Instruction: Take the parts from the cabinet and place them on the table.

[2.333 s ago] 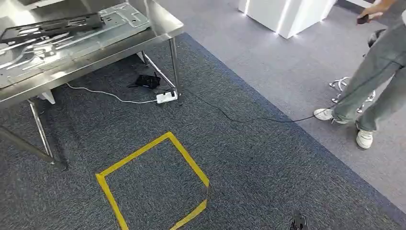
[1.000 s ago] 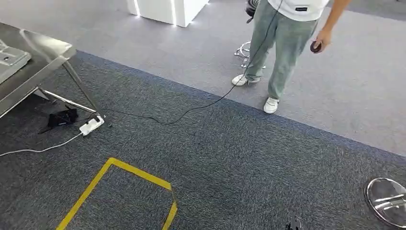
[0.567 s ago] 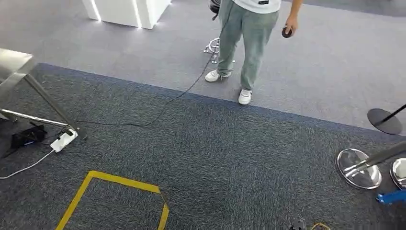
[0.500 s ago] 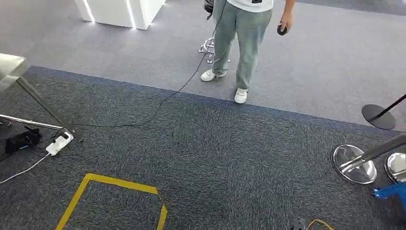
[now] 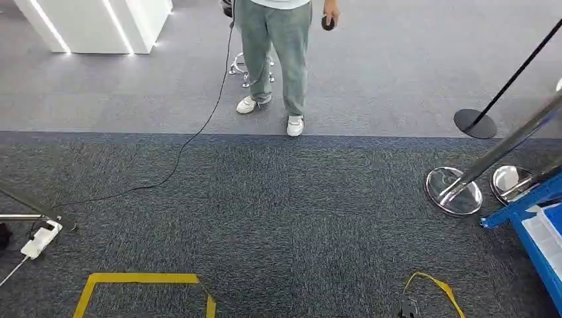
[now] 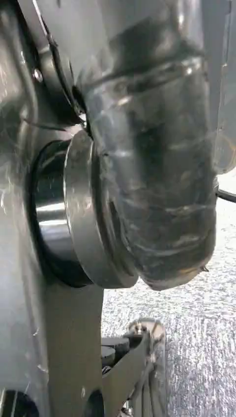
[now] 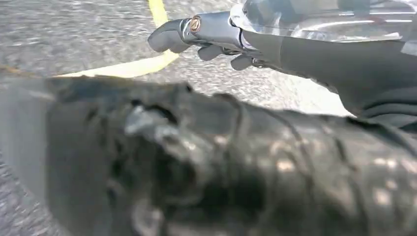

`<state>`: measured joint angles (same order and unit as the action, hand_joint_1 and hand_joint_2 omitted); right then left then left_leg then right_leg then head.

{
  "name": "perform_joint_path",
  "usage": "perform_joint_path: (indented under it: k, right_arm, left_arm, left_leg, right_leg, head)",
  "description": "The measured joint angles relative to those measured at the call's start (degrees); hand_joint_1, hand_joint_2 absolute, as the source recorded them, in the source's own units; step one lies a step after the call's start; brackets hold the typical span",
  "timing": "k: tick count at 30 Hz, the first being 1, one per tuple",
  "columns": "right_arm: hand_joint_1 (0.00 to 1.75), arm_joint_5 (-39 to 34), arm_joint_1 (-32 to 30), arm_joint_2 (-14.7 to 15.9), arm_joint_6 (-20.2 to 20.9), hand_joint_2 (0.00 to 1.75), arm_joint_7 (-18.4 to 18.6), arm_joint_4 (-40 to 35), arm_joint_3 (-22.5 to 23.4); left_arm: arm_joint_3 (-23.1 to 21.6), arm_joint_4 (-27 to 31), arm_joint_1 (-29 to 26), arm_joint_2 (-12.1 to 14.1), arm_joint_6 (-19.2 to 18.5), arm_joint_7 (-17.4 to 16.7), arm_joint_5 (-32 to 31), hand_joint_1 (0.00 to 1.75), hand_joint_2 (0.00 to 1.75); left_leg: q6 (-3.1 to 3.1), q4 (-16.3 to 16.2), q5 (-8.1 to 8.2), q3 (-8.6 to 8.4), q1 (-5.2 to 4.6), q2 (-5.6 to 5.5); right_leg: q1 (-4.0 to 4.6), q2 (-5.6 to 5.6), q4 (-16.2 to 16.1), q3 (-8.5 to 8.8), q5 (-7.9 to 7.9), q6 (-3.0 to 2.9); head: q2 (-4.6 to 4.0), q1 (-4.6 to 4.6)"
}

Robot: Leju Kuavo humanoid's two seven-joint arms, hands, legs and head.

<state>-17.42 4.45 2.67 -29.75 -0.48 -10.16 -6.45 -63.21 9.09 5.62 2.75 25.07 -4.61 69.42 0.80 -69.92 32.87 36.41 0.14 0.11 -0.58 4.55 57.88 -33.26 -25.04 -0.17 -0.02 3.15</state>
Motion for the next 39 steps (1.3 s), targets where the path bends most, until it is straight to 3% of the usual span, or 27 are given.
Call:
perform_joint_path:
  k: [1, 2, 3, 5, 7, 9, 10, 12, 13, 14, 16, 17, 18, 22, 23, 24, 25, 27, 28, 29, 31, 32, 33, 34, 36, 38, 39]
  right_arm:
    - [0.0, 0.13, 0.02, 0.0, 0.0, 0.0, 0.2, 0.0, -0.24]
    - [0.0, 0.22, 0.03, -0.02, 0.0, 0.0, 0.24, 0.0, -0.44]
    - [0.0, 0.28, 0.2, -0.02, 0.02, 0.0, 0.24, -0.02, -0.52]
    - [0.0, 0.26, 0.02, -0.02, -0.02, 0.0, -0.15, -0.02, -0.87]
    - [0.0, 0.13, -0.4, -0.07, -0.11, 0.0, -0.29, 0.0, -1.16]
    - [0.0, -0.04, -0.52, -0.15, -0.13, 0.0, -0.77, 0.0, -1.38]
    - [0.0, -0.37, -0.32, -0.15, -0.17, 0.0, -1.16, -0.02, -1.38]
    - [0.0, -1.25, -0.1, -0.26, -0.2, 0.0, -1.71, -0.02, -1.38]
    - [0.0, -1.44, -0.15, -0.46, -0.22, 0.0, -1.79, -0.02, -1.38]
    - [0.0, -1.55, -0.28, -0.59, -0.24, 0.0, -1.79, 0.0, -1.38]
    - [0.0, -1.62, -0.38, -0.85, -0.24, 0.0, -1.46, 0.0, -1.4]
    - [0.0, -1.6, -0.32, -1.01, -0.24, 0.0, -1.18, 0.0, -1.4]
    - [0.0, -1.57, -0.12, -1.14, -0.15, 0.0, -0.7, 0.0, -1.42]
    - [0.0, -1.38, -0.23, -1.84, 1.09, 0.0, 0.81, 0.0, -1.53]
    - [0.0, -1.11, -0.25, -1.97, 1.11, 0.0, 1.27, 0.0, -1.73]
    - [0.0, -0.85, -0.3, -2.25, 1.16, 0.0, 1.55, 0.02, -1.9]
    - [0.0, -0.85, -0.14, -2.3, 1.22, 0.0, 1.59, 0.02, -1.97]
    - [0.0, -0.81, 0.14, -2.49, 1.31, 0.0, 1.42, 0.02, -2.27]
    - [0.0, -0.79, 0.11, -2.51, 1.31, 0.0, 0.94, 0.02, -2.36]
    - [0.0, -0.74, 0.02, -2.54, 1.46, 0.0, 0.46, 0.02, -2.47]
    - [0.0, -0.74, -0.12, -2.54, 1.62, 0.0, -0.53, 0.02, -2.73]
    - [0.0, -0.74, -0.11, -2.56, 1.7, 0.0, -1.37, 0.02, -2.77]
    - [0.0, -0.74, -0.11, -2.56, 1.99, 0.0, -2.12, 0.0, -2.78]
    - [0.0, -0.81, 0.05, -2.56, 2.41, 0.0, -2.96, -0.02, -2.8]
    - [0.0, -0.9, -0.05, -2.56, 3.04, 0.0, -4.22, -0.04, -2.8]
    - [0.0, -0.81, -0.36, -2.43, 3.23, 0.0, -4.53, -0.02, -2.84]
    - [0.0, -0.72, -0.4, -2.45, 3.23, 0.0, -4.5, 0.0, -2.91]
  left_arm:
    - [0.0, 0.0, 0.04, 0.02, 0.0, 0.02, 0.02, 0.0, 0.0]
    - [0.0, 0.0, 0.06, 0.13, -0.04, 0.09, 0.11, 0.0, 0.0]
    - [0.02, 0.0, -0.05, 0.17, -0.13, 0.63, 0.2, 0.0, 0.0]
    - [0.07, 0.0, 0.11, 0.35, -0.48, 1.99, 0.2, 0.0, 0.0]
    - [0.07, 0.0, 0.25, 0.5, -0.81, 2.58, 0.17, 0.0, 0.0]
    - [0.07, 0.0, 0.35, 0.66, -1.01, 2.93, 0.15, 0.0, 0.0]
    - [0.07, 0.0, 0.13, 0.87, -1.05, 3.06, -0.07, 0.0, 0.0]
    - [0.07, -0.02, -0.03, 1.16, -0.83, 2.95, -0.39, 0.0, 0.0]
    - [0.07, -0.02, -0.01, 1.2, -0.44, 2.75, -0.37, 0.0, 0.0]
    - [0.07, -0.02, 0.02, 1.2, -0.15, 2.56, -0.33, 0.0, 0.0]
    - [0.09, 0.0, 0.05, 1.2, 0.37, 2.36, 0.04, 0.0, 0.0]
    - [0.09, -0.02, 0.06, 1.2, 0.68, 2.36, 0.11, 0.0, 0.0]
    - [0.09, -0.02, 0.05, 1.2, 0.96, 2.36, 0.2, 0.0, 0.0]
    - [0.09, 0.0, 0.28, 1.22, 1.16, 2.78, 0.37, 0.0, 0.0]
    - [0.09, -0.02, 0.42, 1.33, 1.22, 2.91, 0.39, 0.0, 0.0]
    - [0.09, 0.0, 0.51, 1.57, 1.46, 2.84, 0.48, 0.0, 0.0]
    - [0.11, -0.02, 0.41, 1.62, 1.57, 2.64, 0.55, 0.0, 0.0]
    - [0.13, -0.02, 0.16, 1.75, 1.75, 2.21, 0.61, 0.0, 0.0]
    - [0.13, -0.02, 0.03, 1.75, 1.86, 1.7, 0.63, 0.0, 0.0]
    - [0.13, -0.02, -0.07, 1.77, 2.03, 1.19, 0.61, 0.0, 0.0]
    - [0.13, -0.02, -0.07, 1.9, 2.25, 0.5, 0.55, 0.0, 0.0]
    - [0.13, -0.02, 0.0, 1.97, 2.49, 0.09, 0.46, 0.0, 0.0]
    - [0.13, -0.02, 0.01, 2.05, 2.54, -0.18, 0.41, 0.0, 0.0]
    - [0.15, -0.02, -0.03, 2.08, 2.34, -0.28, 0.35, 0.0, 0.0]
    - [0.13, -0.02, 0.11, 2.08, 1.81, 0.0, 0.26, 0.0, 0.0]
    - [0.13, 0.0, 0.19, 1.97, 1.49, 1.75, 0.2, 0.0, 0.0]
    - [0.13, 0.0, 0.29, 1.9, 1.4, 3.02, 0.33, 0.0, 0.0]
  left_leg:
    - [0.18, 5.14, -2.77, -2.38, 0.06, -0.77]
    - [0.43, 10.05, -4.54, -4.43, 0.3, -3.38]
    - [0.51, 11.24, -3.86, -4.83, 0.5, -5.86]
    - [0.78, 10.97, -3.88, -5.01, 0.13, -4.56]
    - [1.78, 11.71, -4.4, -5.21, 0.3, -3.19]
    - [2.49, 12.46, -4.87, -5.56, 0.3, -1.62]
    - [2.73, 12.46, -4.84, -5.53, 0.09, -0.65]
    - [2.89, 12.42, -4.7, -5.51, -0.21, 1.33]
    - [2.88, 12.4, -4.64, -5.51, -0.28, 2.11]
    - [2.85, 12.4, -4.55, -5.57, -0.3, 2.88]
    - [2.64, 12.34, -4.21, -5.86, -0.32, 4.29]
    - [2.39, 12.33, -3.99, -6.18, -0.32, 4.94]
    - [2.08, 12.33, -3.78, -6.38, -0.46, 5.62]
    - [0.93, 12.43, -3.26, -7.05, -0.68, 8.04]
    - [0.42, 12.22, -2.71, -6.92, -0.6, 7.78]
    - [0.08, 10.61, -1.62, -6.6, -0.27, 4.07]
    - [0.03, 7.22, 0.48, -5.04, -0.18, 1.92]
    - [-0.14, -2.11, 4.6, -0.37, -0.07, 0.39]
    - [-0.18, -5.52, 5.33, 1.51, -0.07, 0.3]
    - [-0.14, -6.09, 4.55, 2.08, -0.07, 0.27]
    - [0.16, 0.25, -0.4, -0.26, -0.06, 0.01]
    - [0.42, 5.62, -3.38, -2.59, -0.03, -0.93]
    - [0.68, 9.99, -5.1, -4.35, 0.06, -3.66]
    - [0.71, 11.32, -4.43, -4.65, 0.24, -5.2]
    - [0.79, 11.14, -4.55, -4.89, -0.15, -3.88]
    - [1.6, 11.92, -5.14, -5.11, 0.21, -2.36]
    - [2.01, 12.41, -5.49, -5.29, 0.33, -1.46]
  right_leg:
    - [-0.05, 0.87, 0.11, 0.06, -0.03, 0.04]
    - [-0.16, 1.74, 0.3, -0.03, -0.12, 0.25]
    - [0.13, 2.42, 0.79, -0.5, -0.19, 0.64]
    - [-0.4, 3.77, 0.51, -0.99, 0.14, 1.43]
    - [-0.34, 5.06, 0.15, -1.22, 0.59, 2.31]
    - [0.01, -1.13, 3.09, -2.43, -1.54, 2.26]
    - [0.0, -2.86, 7.14, -4.48, -3.79, 2.43]
    - [-0.22, -4.08, 16.05, -8.81, -7.34, 2.69]
    - [-0.28, -4.2, 17.89, -9.69, -7.43, 2.75]
    - [-0.31, -4.32, 17.02, -9.2, -6.25, 2.77]
    - [-0.28, -5.23, 8.63, -4.63, -1.73, 2.52]
    - [-0.08, -7.16, 3.43, -1.63, 0.31, 2.24]
    - [0.49, -10.15, 0.52, -0.27, -0.42, 1.89]
    - [1.07, -7.45, 0.39, -0.73, 0.08, 0.69]
    - [0.38, -6.67, -0.1, -0.28, 0.39, 0.24]
    - [0.34, -6.08, -0.28, -0.2, 0.48, -0.05]
    - [0.3, -5.41, -0.27, -0.33, 0.58, -0.49]
    - [0.34, -3.73, -0.26, -0.53, 0.67, -0.73]
    - [0.39, -2.77, -0.22, -0.56, 0.68, -0.75]
    - [0.41, -1.84, -0.15, -0.52, 0.68, -0.75]
    - [0.4, 0.04, 0.09, -0.46, 0.67, -0.72]
    - [0.36, 0.92, 0.24, -0.43, 0.66, -0.69]
    - [0.25, 1.58, 0.41, -0.6, 0.6, -0.55]
    - [0.57, 2.19, 0.92, -0.96, 0.51, -0.13]
    - [0.03, 3.6, 0.66, -1.44, 0.85, 0.62]
    - [0.24, 4.78, 0.4, -1.86, 1.24, 1.49]
    - [0.18, 2.29, 0.9, -1.88, 0.74, 1.47]
  head:
    - [0.0, 0.04]
    - [0.0, -0.02]
    - [0.0, 0.06]
    - [0.0, 0.04]
    - [0.0, 0.11]
    - [0.0, 0.51]
    - [0.0, 0.59]
    - [0.0, 0.52]
    - [0.0, 0.57]
    - [0.0, 0.55]
    - [0.0, 0.57]
    - [0.0, 0.57]
    - [0.0, 0.55]
    - [0.0, 0.5]
    - [0.0, 0.53]
    - [0.0, 0.26]
    - [0.0, 0.09]
    - [0.0, 0.13]
    - [0.0, 0.09]
    - [0.0, 0.11]
    - [0.0, 0.09]
    - [0.0, 0.13]
    - [0.0, 0.09]
    - [0.0, 0.11]
    - [0.0, 0.15]
    - [0.0, 0.22]
    - [0.0, 0.2]
